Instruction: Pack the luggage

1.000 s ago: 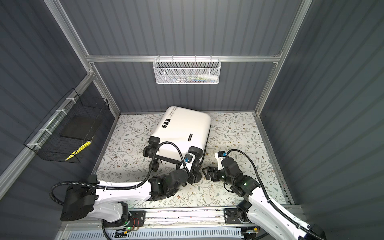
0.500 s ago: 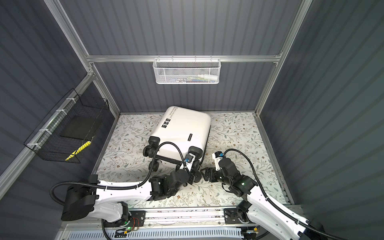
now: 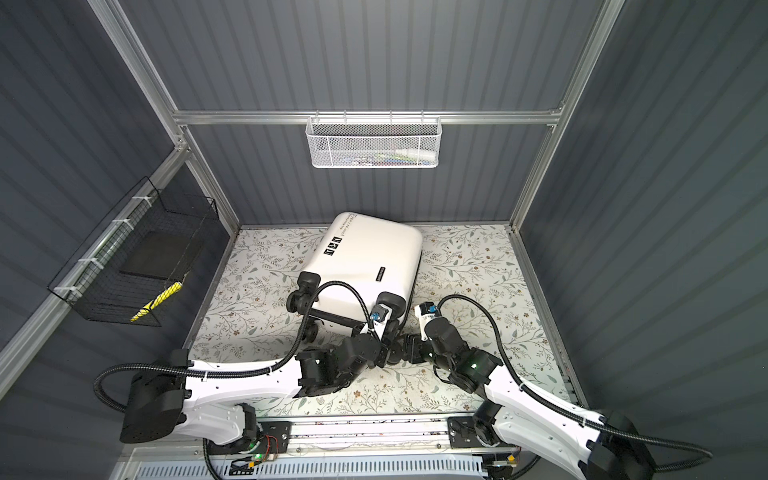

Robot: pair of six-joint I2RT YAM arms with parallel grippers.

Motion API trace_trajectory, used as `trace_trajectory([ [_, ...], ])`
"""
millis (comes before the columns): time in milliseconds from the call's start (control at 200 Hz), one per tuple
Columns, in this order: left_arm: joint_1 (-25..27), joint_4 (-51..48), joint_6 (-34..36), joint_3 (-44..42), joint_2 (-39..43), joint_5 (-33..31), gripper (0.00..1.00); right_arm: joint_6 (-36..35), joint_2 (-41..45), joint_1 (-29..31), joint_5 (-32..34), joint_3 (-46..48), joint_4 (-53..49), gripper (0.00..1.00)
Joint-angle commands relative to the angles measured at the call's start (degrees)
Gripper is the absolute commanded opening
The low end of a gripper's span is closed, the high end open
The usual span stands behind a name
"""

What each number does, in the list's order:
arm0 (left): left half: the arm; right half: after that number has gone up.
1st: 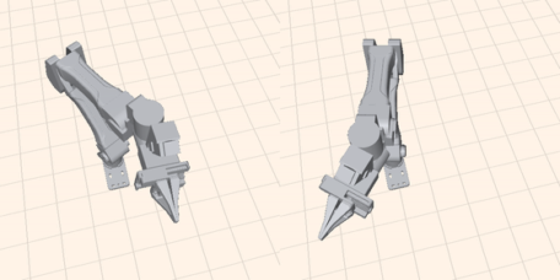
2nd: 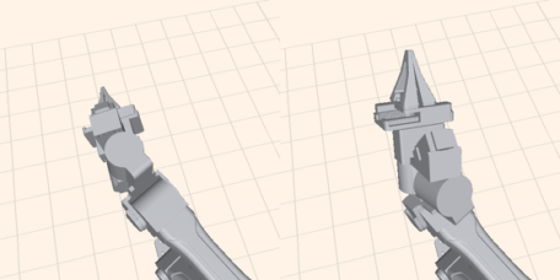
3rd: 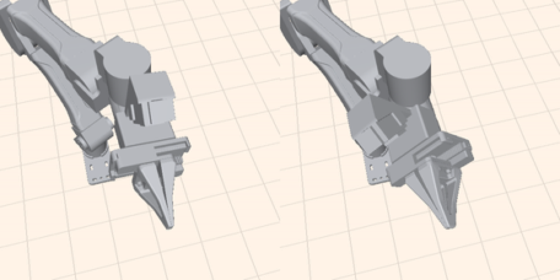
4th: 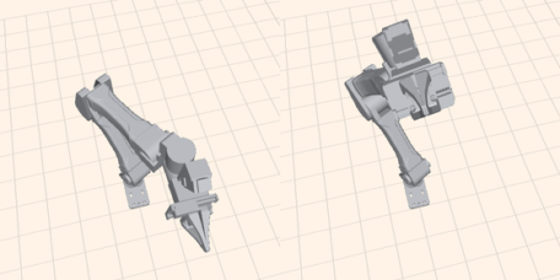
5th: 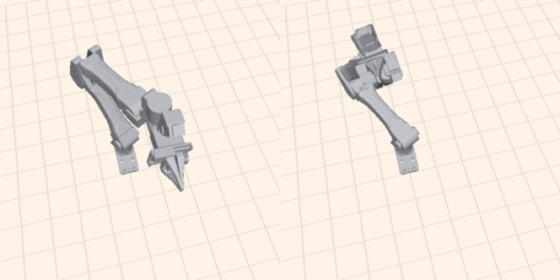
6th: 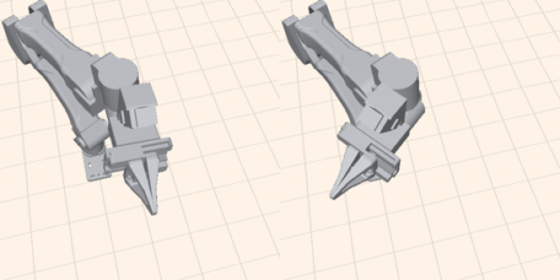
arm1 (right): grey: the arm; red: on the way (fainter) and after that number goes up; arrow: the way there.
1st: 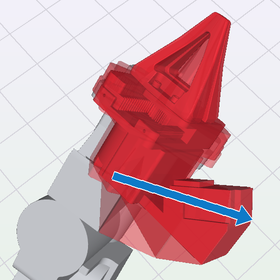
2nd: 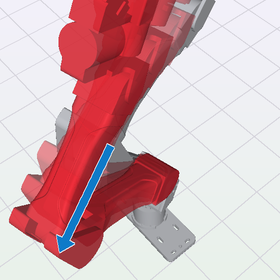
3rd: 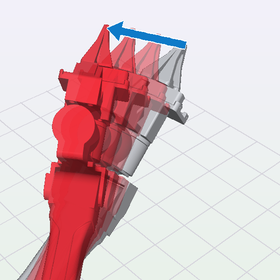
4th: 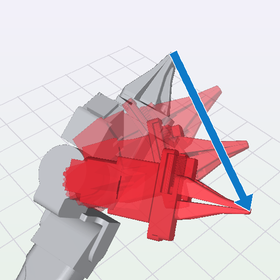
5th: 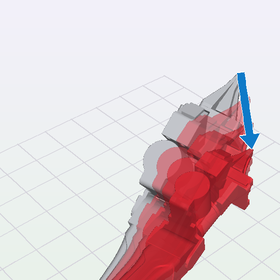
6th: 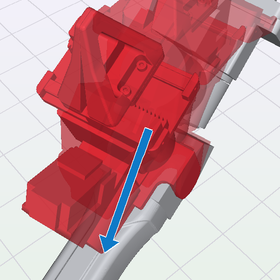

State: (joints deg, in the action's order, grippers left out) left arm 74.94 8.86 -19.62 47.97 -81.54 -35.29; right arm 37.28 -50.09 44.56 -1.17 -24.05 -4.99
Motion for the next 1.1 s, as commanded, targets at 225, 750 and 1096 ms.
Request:
trace_trajectory([
  [225, 1.2, 8.3, -1.5, 5.5, 2.1, 5.5, 0.0, 3.2, -4.7, 1.9, 5.9, 1.1, 8.6, 0.52],
  [750, 1.3, 8.3, -2.0, 4.9, 2.5, 4.6, 0.0, 4.4, -8.0, 3.0, 6.7, 2.2, 11.1, 0.22],
  [1096, 1.3, 8.4, -2.2, 3.9, 3.4, 4.1, 0.0, 4.3, -5.0, 2.9, 8.3, 3.9, 8.5, 0.0],
])
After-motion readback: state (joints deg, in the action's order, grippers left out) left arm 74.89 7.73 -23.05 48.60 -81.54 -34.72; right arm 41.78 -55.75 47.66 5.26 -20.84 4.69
